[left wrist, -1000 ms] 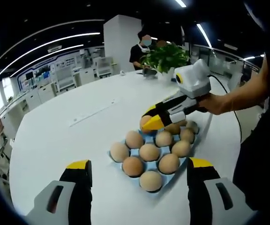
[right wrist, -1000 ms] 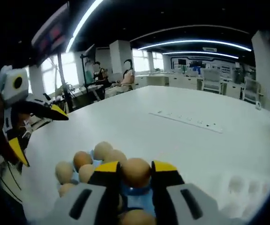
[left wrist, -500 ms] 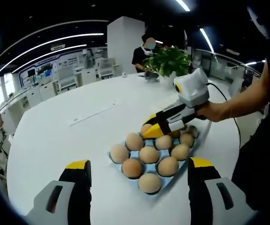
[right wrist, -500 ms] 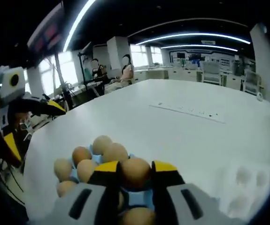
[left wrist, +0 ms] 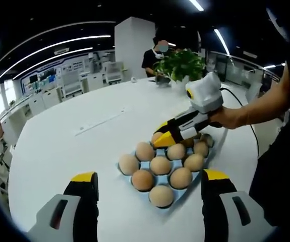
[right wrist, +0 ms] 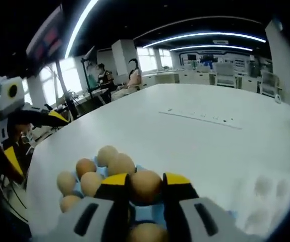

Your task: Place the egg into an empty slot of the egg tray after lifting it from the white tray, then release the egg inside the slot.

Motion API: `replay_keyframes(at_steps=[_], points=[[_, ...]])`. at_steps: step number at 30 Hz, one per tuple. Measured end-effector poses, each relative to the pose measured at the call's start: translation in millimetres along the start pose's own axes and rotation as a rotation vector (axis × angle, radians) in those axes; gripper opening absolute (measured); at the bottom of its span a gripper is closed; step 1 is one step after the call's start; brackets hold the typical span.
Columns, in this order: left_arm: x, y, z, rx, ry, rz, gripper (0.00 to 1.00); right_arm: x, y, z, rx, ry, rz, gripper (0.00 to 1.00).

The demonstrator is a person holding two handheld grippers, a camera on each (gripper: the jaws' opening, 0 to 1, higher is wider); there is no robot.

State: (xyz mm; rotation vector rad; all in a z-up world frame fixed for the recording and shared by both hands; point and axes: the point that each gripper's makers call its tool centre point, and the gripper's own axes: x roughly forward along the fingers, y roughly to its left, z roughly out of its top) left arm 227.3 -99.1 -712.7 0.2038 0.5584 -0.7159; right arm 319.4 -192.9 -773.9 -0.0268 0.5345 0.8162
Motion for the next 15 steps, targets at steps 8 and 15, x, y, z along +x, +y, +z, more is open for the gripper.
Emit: replay_keyframes(at_steps=[8, 15], points=[[-0.6, -0.1, -0.1, 0.000, 0.002, 0.002, 0.85, 0.7, 0.1, -0.2, -0.007, 0.006, 0.003, 0.26], [-0.9, 0.0, 0.1, -0.001, 0.002, 0.002, 0.85, 0.7, -0.2, -0.1, -0.010, 0.007, 0.005, 0.26]])
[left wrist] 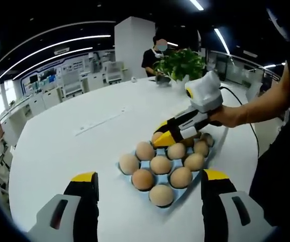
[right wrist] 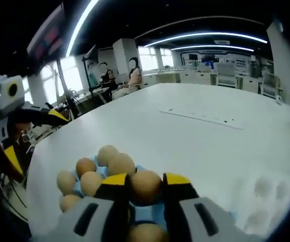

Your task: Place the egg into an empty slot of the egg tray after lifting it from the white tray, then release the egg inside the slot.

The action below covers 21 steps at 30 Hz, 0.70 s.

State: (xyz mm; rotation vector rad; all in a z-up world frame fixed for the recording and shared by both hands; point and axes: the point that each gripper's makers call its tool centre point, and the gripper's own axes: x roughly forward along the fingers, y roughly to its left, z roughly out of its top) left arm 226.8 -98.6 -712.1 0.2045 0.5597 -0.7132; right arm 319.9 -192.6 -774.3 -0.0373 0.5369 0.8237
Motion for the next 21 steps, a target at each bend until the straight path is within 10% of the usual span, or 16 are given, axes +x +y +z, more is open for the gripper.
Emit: replay_keyframes(at_steps=[16, 21], points=[[2.0, -1.6, 4.6, 0.012, -0.004, -0.005, 0.85, -12.9, 1.5, -0.8, 0.024, 0.004, 0.019, 0.26], [3.4, -2.5, 5.3, 0.007, -0.007, -0.006, 0.85, -42.4, -21.7, 11.8, -0.013, -0.083, -0.077, 0.26]])
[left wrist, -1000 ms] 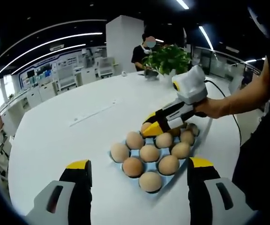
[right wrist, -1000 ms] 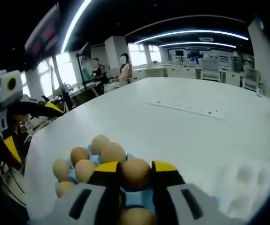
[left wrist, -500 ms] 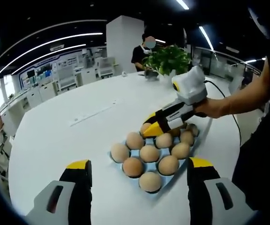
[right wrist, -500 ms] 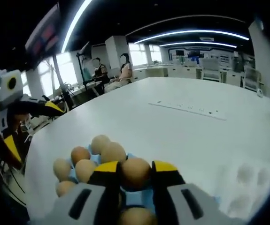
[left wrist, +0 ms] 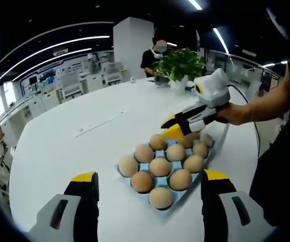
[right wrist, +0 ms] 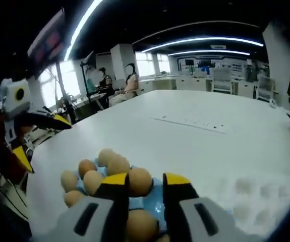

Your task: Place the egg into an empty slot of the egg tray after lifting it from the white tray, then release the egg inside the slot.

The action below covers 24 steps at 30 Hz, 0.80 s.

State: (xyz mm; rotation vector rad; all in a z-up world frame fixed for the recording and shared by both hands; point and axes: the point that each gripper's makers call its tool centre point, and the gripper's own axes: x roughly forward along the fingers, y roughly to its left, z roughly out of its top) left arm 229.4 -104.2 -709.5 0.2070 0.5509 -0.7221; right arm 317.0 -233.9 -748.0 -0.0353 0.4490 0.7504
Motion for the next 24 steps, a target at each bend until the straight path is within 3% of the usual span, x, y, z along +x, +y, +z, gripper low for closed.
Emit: replay_keyframes(at_steps=[8, 17, 24], points=[[3.1, -2.9, 1.5, 0.011, -0.002, -0.011, 0.84, -41.7, -56.6, -20.3, 0.066, 0.025, -0.134, 0.26], [2.7, -0.5, 0.6, 0.015, 0.001, -0.012, 0.84, -103.6, -138.7, -33.8, 0.091, -0.014, -0.414, 0.25], [3.4, 1.0, -0.8, 0.015, 0.008, -0.013, 0.84, -147.4, -189.7, -41.9, 0.093, -0.025, -0.613, 0.26]])
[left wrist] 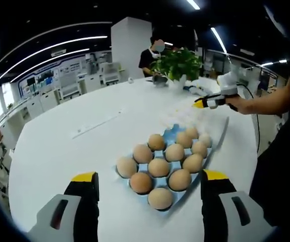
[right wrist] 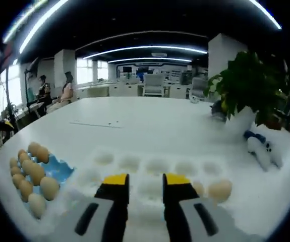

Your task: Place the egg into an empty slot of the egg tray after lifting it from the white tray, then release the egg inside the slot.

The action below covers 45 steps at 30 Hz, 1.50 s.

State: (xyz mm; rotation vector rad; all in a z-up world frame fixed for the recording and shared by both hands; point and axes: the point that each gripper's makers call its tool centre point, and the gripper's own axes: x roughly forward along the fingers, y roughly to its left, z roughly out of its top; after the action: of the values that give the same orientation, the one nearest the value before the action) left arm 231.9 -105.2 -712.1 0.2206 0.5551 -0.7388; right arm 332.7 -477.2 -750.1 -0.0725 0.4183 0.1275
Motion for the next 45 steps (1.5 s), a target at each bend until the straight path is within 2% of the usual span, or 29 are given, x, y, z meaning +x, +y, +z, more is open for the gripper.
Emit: replay_keyframes(at_steps=[5, 9, 14, 20, 36, 39, 42, 45], points=[[0.0, 0.9, -0.3, 0.002, 0.003, 0.000, 0.84, -1.8, -33.0, -3.3, -0.010, -0.005, -0.098, 0.26], [-0.7, 1.7, -0.8, 0.003, 0.004, 0.002, 0.84, 2.4, -43.5, -12.0, 0.004, 0.017, -0.120, 0.26], [-1.5, 2.2, -2.4, 0.005, 0.012, 0.004, 0.84, 11.1, -41.8, -27.0, 0.006, 0.071, -0.104, 0.27], [-2.6, 3.2, -1.8, 0.005, 0.011, 0.008, 0.84, 13.7, -38.6, -24.6, 0.071, 0.059, -0.090, 0.26], [-0.7, 0.3, -1.4, 0.007, 0.010, 0.002, 0.84, 12.1, -37.6, -24.0, 0.066, 0.052, -0.050, 0.25], [-1.3, -0.7, -1.6, 0.012, 0.011, 0.002, 0.84, 10.0, -39.5, -23.9, 0.110, 0.049, -0.040, 0.25], [-3.1, -1.6, -1.9, 0.015, 0.012, 0.003, 0.85, 2.5, -40.3, -20.8, 0.169, 0.026, -0.040, 0.24], [-5.2, -2.7, -5.7, 0.017, 0.024, 0.001, 0.86, -7.2, -34.4, -6.7, 0.156, -0.010, -0.032, 0.24]])
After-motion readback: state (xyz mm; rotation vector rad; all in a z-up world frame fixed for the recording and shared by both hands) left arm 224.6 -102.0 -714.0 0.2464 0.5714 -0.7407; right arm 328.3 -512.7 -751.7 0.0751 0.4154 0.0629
